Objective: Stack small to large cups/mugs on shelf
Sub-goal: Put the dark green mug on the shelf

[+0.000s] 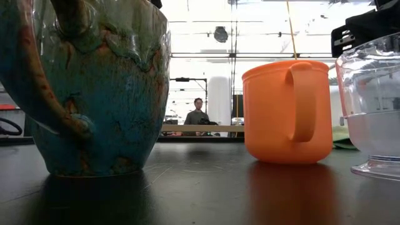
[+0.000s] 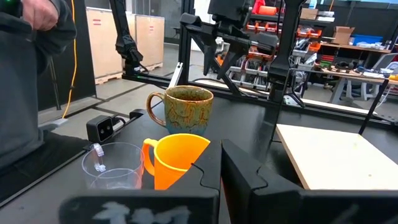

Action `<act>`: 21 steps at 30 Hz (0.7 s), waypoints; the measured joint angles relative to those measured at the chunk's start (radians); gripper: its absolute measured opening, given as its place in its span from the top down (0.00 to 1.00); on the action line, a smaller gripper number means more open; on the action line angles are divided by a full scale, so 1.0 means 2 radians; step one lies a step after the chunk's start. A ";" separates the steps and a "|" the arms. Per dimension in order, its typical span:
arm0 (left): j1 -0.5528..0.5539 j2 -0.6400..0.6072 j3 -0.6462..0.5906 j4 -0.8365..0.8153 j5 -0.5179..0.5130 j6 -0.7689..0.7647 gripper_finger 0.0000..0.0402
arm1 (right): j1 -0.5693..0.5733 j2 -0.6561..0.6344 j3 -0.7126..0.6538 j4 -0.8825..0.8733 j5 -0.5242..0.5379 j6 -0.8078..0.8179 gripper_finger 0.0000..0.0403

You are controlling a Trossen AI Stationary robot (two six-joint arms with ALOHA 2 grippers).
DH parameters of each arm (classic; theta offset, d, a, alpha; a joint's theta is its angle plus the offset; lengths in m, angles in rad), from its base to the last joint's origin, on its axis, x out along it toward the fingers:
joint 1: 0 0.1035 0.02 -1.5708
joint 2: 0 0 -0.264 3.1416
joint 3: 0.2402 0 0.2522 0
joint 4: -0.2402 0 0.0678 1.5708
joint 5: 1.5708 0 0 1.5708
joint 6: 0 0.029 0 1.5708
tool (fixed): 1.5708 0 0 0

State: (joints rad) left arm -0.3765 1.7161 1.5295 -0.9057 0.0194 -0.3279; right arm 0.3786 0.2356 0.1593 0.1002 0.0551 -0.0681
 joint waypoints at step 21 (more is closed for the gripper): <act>-0.006 0.041 0.000 -0.007 0.018 -0.034 0.27 | 0.000 0.000 0.000 -0.003 0.000 -0.004 1.00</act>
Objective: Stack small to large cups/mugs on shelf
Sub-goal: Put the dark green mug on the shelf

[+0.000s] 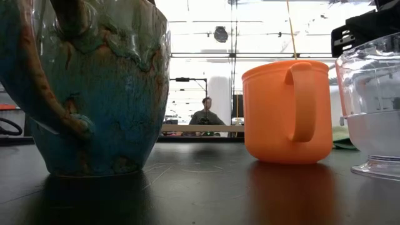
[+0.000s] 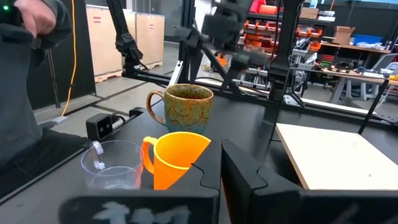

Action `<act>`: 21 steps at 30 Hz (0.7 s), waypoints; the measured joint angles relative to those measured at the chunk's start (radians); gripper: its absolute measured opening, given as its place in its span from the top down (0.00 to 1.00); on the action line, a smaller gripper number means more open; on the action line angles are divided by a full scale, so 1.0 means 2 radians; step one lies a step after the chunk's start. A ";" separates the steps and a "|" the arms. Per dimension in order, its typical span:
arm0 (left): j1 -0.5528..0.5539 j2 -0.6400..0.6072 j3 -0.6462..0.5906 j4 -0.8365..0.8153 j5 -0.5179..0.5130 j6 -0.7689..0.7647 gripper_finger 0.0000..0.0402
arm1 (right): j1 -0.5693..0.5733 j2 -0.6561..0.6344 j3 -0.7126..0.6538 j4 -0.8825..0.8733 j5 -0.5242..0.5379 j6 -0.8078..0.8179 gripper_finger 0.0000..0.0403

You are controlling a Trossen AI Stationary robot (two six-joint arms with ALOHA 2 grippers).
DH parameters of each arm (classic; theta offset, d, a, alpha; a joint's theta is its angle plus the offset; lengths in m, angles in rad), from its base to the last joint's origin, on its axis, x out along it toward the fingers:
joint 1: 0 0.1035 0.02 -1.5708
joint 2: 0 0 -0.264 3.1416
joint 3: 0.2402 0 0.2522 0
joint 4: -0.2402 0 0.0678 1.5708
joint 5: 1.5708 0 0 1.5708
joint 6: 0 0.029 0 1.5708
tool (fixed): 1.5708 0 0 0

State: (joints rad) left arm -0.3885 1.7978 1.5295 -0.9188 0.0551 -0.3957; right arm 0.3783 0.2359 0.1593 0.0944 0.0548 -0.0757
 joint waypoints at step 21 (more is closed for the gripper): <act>0.010 0.047 0.000 -0.028 -0.011 0.036 0.27 | 0.000 0.000 0.000 -0.009 0.000 0.001 1.00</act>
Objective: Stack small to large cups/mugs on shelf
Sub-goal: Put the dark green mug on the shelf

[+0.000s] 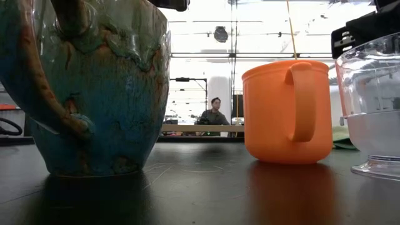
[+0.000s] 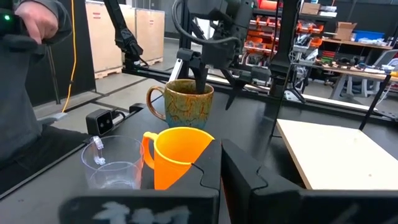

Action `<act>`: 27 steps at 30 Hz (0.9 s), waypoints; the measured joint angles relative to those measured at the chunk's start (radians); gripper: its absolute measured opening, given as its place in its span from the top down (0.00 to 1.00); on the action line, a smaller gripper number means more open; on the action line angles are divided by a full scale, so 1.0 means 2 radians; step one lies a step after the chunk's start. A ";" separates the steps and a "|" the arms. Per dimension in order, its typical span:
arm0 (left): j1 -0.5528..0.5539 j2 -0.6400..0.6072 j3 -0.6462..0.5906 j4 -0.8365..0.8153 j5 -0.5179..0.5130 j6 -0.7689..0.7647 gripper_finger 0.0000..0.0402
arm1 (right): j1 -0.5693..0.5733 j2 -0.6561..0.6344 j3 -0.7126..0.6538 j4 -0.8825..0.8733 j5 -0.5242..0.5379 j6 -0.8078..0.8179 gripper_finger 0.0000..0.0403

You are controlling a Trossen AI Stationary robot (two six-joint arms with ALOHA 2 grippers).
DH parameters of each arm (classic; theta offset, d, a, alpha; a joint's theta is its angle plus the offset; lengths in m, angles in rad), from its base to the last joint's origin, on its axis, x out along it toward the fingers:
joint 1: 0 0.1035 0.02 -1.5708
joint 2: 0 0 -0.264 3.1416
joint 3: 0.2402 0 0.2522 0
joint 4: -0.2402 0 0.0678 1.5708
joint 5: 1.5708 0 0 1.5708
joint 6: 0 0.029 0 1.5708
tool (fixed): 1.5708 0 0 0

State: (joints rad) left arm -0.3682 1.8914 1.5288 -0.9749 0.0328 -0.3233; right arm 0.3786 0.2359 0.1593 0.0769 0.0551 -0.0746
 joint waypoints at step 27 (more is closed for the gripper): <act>0.000 0.000 0.000 0.003 0.003 0.002 0.82 | 0.000 0.000 0.000 -0.002 0.000 0.001 1.00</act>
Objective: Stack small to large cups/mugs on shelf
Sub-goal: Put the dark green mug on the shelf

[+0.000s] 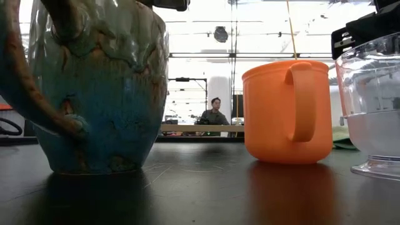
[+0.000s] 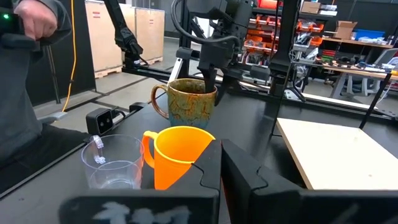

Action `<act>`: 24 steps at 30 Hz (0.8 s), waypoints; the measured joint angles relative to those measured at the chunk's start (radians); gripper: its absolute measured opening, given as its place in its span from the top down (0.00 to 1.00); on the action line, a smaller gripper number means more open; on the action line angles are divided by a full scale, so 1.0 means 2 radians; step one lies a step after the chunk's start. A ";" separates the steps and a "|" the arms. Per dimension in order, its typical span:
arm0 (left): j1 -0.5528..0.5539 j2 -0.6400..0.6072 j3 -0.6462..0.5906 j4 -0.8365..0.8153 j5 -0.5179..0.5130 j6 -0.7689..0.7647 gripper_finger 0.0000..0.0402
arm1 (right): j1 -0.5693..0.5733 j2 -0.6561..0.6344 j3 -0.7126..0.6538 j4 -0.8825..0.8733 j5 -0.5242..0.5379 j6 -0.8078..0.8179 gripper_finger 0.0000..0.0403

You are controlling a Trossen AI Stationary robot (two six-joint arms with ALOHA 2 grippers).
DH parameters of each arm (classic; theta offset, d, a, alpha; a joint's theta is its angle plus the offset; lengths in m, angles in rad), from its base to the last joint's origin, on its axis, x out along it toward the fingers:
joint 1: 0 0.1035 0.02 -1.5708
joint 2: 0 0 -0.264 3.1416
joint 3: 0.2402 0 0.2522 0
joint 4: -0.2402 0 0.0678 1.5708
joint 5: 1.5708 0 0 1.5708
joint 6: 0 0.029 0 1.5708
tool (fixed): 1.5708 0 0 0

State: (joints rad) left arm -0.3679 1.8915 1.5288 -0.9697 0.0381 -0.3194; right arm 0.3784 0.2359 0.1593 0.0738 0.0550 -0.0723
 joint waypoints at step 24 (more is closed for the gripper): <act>0.008 -0.064 -0.001 0.014 -0.037 0.045 0.93 | 0.000 0.000 0.000 0.000 0.000 0.000 1.00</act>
State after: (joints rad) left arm -0.3527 1.7631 1.5276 -0.9409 -0.0360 -0.2298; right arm 0.3782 0.2356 0.1593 0.0738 0.0549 -0.0723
